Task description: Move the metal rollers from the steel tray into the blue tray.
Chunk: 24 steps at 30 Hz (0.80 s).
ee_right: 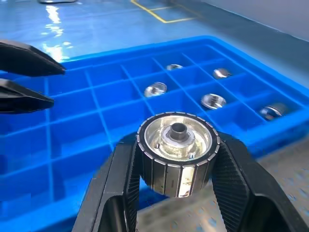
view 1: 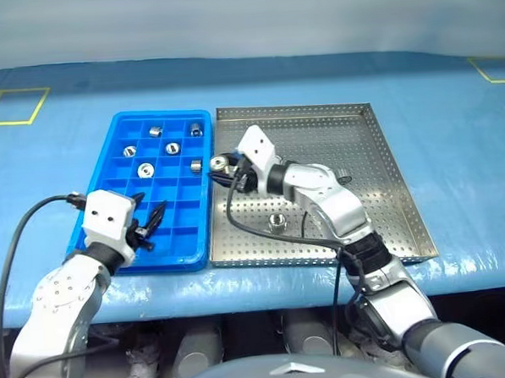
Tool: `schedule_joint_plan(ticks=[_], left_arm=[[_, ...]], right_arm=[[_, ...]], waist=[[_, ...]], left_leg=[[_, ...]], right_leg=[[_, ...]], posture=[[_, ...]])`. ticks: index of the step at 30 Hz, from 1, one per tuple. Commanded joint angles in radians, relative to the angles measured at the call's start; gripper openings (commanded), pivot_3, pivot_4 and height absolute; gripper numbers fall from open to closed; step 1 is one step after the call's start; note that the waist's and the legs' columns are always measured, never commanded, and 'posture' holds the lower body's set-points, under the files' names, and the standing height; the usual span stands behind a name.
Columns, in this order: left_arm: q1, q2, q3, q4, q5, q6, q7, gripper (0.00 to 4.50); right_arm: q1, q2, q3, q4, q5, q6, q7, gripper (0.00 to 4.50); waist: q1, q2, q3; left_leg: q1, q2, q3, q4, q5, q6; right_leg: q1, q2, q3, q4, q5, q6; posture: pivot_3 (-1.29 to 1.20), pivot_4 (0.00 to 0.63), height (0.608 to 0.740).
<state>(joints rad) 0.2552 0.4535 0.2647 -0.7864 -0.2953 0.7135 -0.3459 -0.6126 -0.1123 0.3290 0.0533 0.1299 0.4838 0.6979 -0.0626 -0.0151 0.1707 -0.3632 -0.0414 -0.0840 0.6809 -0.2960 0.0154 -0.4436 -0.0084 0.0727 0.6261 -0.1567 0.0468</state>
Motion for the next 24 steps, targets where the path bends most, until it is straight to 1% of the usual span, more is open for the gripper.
schedule_joint_plan(ticks=[1, 6, 9, 14, 24], left_arm=[[0.056, -0.016, 0.061, -0.077, -0.005, -0.023, 0.018, 2.24], [0.107, -0.033, 0.067, -0.114, -0.002, -0.025, 0.034, 2.24], [0.125, -0.041, 0.071, -0.13, 0.0, -0.025, 0.043, 2.24], [0.133, -0.042, 0.063, -0.134, 0.002, -0.022, 0.051, 2.24], [0.086, -0.03, 0.032, -0.107, 0.004, -0.017, 0.046, 2.24]], right_arm=[[-0.057, 0.045, 0.025, 0.092, -0.002, -0.058, 0.026, 1.73], [-0.104, 0.086, 0.061, 0.226, -0.025, -0.119, 0.065, 1.73], [-0.1, 0.087, 0.072, 0.223, -0.024, -0.119, 0.093, 1.73], [-0.08, 0.069, 0.083, 0.195, -0.04, -0.111, 0.106, 1.73], [-0.082, 0.066, 0.068, 0.189, -0.043, -0.103, 0.095, 1.73]], waist=[[0.011, 0.0, 0.0], [0.048, 0.0, 0.0], [0.058, 0.0, 0.0], [0.063, 0.0, 0.0], [0.059, 0.0, 0.0]], left_leg=[[0.0, 0.0, 0.0, 0.0, 0.0, 0.0], [0.0, -0.001, -0.003, 0.0, 0.0, -0.001], [0.0, -0.001, -0.004, 0.0, 0.0, -0.001], [0.0, -0.001, -0.006, -0.002, 0.001, -0.003], [0.0, 0.0, -0.007, -0.003, 0.002, -0.005]], right_leg=[[0.0, 0.0, 0.0, 0.0, 0.0, 0.0], [0.001, 0.0, -0.004, 0.0, -0.001, -0.001], [0.001, 0.0, -0.005, 0.0, -0.002, -0.003], [0.001, 0.001, -0.006, 0.0, -0.003, -0.005], [0.0, 0.002, -0.007, 0.001, -0.004, -0.007]], posture=[[0.11, 0.15, 0.74], [0.16, 0.15, 0.74], [0.17, 0.15, 0.74], [0.16, 0.15, 0.74], [0.14, 0.15, 0.74]])
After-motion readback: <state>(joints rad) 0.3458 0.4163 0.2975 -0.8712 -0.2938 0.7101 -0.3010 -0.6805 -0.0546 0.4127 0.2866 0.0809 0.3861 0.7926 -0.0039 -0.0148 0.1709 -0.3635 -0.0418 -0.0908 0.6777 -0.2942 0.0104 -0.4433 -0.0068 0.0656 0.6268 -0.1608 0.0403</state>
